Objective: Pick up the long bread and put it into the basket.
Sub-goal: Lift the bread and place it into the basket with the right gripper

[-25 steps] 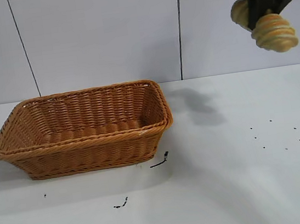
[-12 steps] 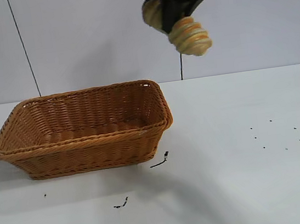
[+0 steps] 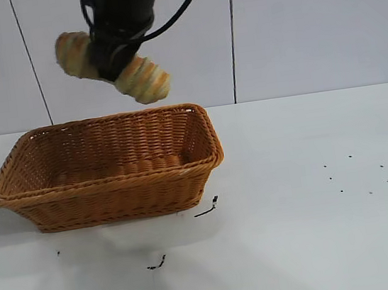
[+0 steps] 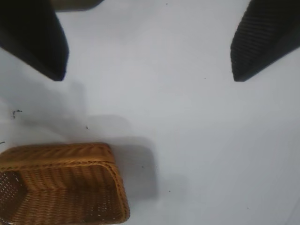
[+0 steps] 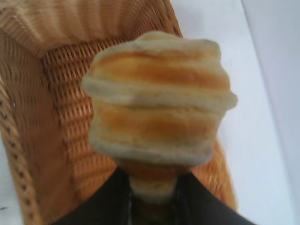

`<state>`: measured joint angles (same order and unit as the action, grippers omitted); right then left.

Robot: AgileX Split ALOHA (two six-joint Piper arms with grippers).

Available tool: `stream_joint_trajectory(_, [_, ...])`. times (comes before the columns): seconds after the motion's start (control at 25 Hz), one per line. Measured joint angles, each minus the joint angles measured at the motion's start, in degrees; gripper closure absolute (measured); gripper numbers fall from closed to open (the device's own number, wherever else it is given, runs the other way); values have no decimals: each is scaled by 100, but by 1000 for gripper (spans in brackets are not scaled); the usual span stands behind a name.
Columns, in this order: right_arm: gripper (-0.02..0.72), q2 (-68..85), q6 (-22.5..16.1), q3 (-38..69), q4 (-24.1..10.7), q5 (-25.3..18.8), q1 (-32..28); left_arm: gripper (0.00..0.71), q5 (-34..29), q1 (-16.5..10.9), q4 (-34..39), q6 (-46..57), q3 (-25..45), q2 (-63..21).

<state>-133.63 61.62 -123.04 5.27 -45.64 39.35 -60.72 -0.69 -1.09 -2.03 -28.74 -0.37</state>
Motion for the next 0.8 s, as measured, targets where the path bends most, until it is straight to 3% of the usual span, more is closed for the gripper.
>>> stream_joint_trajectory(0.36, [594,-585,143,24,-66,277,0,17,0,0,0,0,0,0])
stream_joint_trajectory(0.48, [543,-585,143,24,-35,375,0,17,0,0,0,0,0,0])
stream_joint_trajectory(0.6, [372,-585,143,24,-24,375,0,17,0,0,0,0,0,0])
stream_joint_trajectory(0.72, [128,-585,143,24,23,375,0,17,0,0,0,0,0,0])
stream_joint_trajectory(0.8, [55,-585,143,24,29,380,0,17,0,0,0,0,0,0])
